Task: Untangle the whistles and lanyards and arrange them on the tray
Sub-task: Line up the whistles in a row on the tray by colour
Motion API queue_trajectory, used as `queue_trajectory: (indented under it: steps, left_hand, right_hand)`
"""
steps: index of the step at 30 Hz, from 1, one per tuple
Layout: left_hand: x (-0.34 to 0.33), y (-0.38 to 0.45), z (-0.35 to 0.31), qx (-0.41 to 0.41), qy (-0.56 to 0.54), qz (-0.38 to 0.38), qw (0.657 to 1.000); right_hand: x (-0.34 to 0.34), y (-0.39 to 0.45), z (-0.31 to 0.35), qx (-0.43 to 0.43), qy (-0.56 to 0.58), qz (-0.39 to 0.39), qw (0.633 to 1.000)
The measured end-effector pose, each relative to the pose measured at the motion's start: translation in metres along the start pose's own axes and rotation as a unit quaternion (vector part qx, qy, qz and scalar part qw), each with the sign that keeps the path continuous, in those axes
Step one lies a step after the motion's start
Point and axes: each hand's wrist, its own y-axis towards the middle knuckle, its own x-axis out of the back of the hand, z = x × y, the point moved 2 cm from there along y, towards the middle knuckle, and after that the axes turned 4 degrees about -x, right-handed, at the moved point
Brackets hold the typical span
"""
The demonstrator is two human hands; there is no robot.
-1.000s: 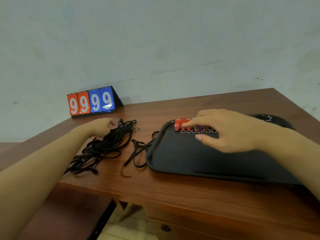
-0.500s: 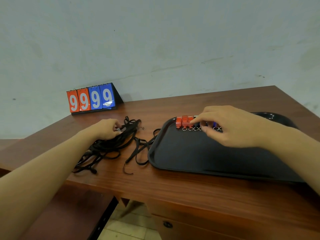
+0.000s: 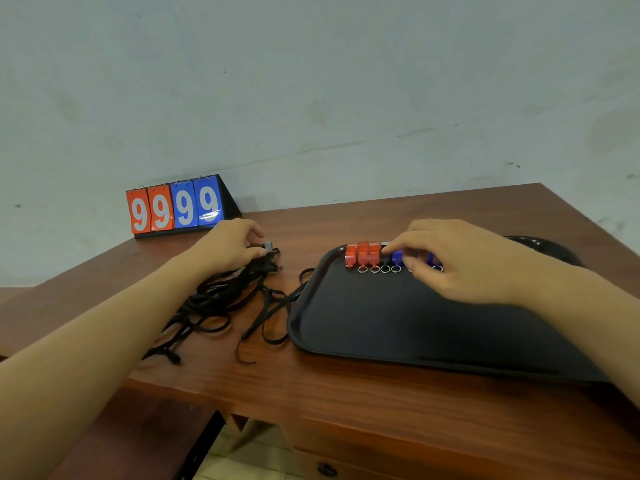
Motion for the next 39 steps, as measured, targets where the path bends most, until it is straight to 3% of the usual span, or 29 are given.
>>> queue_trajectory:
  steps: [7, 13, 20, 25, 29, 34, 39]
  left_hand:
    - [-0.01, 0.01, -0.083, -0.099, -0.16, -0.082, 0.979]
    - [-0.024, 0.008, -0.137, -0.194, -0.257, -0.066, 0.944]
    - [-0.03, 0.014, -0.149, -0.282, -0.309, 0.019, 0.908]
    - [-0.037, 0.016, -0.143, -0.308, -0.362, -0.015, 0.88]
    - [-0.05, 0.018, -0.143, -0.331, -0.388, 0.013, 0.86]
    - [-0.054, 0.017, -0.145, -0.358, -0.376, 0.033, 0.854]
    - [-0.053, 0.019, -0.146, -0.362, -0.366, 0.001, 0.857]
  right_hand:
    - [-0.001, -0.001, -0.004, -0.055, -0.025, -0.01, 0.998]
    - [0.019, -0.005, -0.02, -0.219, -0.022, -0.179, 0.959]
    - [0.002, 0.002, -0.019, -0.225, -0.011, -0.073, 0.971]
    - [-0.005, 0.006, -0.02, -0.234, 0.073, -0.061, 0.968]
    - [-0.01, 0.007, -0.02, -0.252, 0.173, -0.057, 0.95]
    - [-0.009, 0.005, -0.014, -0.26, 0.254, -0.056, 0.93]
    - [-0.003, 0.006, -0.013, -0.288, 0.275, -0.093, 0.913]
